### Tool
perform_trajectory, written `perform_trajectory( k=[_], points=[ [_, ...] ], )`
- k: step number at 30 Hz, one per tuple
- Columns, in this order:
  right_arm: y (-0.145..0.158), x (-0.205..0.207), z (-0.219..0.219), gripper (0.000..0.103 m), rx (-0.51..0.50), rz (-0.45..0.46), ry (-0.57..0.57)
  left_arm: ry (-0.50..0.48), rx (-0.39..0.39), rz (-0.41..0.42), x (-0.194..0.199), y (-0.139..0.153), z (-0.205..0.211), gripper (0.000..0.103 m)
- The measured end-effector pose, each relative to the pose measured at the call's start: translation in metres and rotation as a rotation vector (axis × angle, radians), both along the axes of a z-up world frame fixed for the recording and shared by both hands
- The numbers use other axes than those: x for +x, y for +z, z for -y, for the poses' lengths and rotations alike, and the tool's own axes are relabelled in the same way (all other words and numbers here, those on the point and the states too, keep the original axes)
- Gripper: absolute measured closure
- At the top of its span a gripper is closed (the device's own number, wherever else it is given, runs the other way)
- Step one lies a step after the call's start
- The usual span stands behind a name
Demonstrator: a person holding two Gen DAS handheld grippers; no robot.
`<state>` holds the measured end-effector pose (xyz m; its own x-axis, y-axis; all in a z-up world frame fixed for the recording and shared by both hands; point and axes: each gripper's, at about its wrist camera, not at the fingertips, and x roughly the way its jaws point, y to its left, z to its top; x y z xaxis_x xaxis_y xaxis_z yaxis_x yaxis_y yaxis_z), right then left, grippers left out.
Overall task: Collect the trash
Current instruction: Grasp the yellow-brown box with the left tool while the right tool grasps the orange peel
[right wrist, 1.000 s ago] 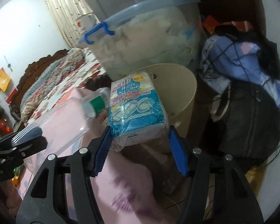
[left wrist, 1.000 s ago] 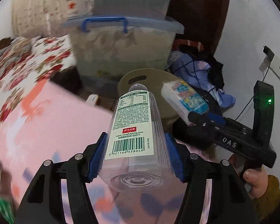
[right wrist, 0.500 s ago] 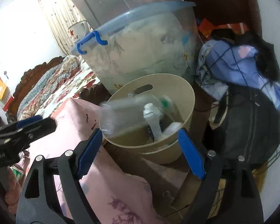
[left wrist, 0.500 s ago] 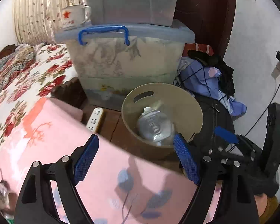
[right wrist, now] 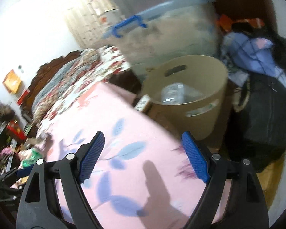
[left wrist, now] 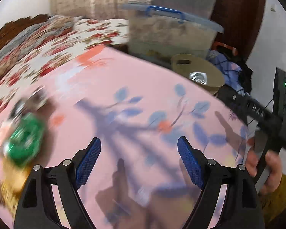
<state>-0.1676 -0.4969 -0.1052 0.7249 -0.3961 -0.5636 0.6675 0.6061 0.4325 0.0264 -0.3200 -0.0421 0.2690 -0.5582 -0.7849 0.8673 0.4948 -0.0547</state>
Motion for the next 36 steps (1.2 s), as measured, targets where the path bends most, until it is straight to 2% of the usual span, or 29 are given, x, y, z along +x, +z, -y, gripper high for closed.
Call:
perform_trajectory(
  k=[5,12,16,19,23,26,29,30,33,36],
  points=[
    [0.007,0.037,-0.046,0.02,-0.023,-0.012,0.142,0.153,-0.035,-0.003,0.014,0.009,-0.086,0.024],
    [0.002,0.087,-0.116,0.022,-0.021,-0.062,0.341,0.45,-0.082,-0.051,0.046,0.012,-0.203,0.024],
    [0.002,0.111,-0.148,0.022,-0.022,-0.083,0.439,0.565,-0.106,-0.119,0.069,0.007,-0.233,0.021],
    [0.003,0.13,-0.168,0.026,0.002,-0.085,0.525,0.571,-0.086,-0.141,0.075,-0.001,-0.227,0.017],
    [-0.003,0.164,-0.186,0.037,0.164,-0.063,0.662,0.543,-0.04,-0.126,0.072,-0.016,-0.212,0.017],
    [-0.008,0.191,-0.2,0.042,0.243,-0.063,0.712,0.555,-0.001,-0.104,0.072,-0.027,-0.206,0.017],
    [-0.012,0.216,-0.21,0.043,0.282,-0.079,0.722,0.57,-0.032,-0.125,0.074,-0.031,-0.218,0.025],
    [-0.013,0.224,-0.212,0.043,0.303,-0.081,0.727,0.567,-0.047,-0.121,0.073,-0.029,-0.223,0.04],
    [-0.018,0.247,-0.221,0.043,0.354,-0.094,0.741,0.578,-0.051,-0.096,0.072,-0.026,-0.238,0.041],
    [-0.026,0.261,-0.225,0.046,0.415,-0.091,0.739,0.594,-0.071,-0.108,0.069,-0.026,-0.259,0.041]
  ],
)
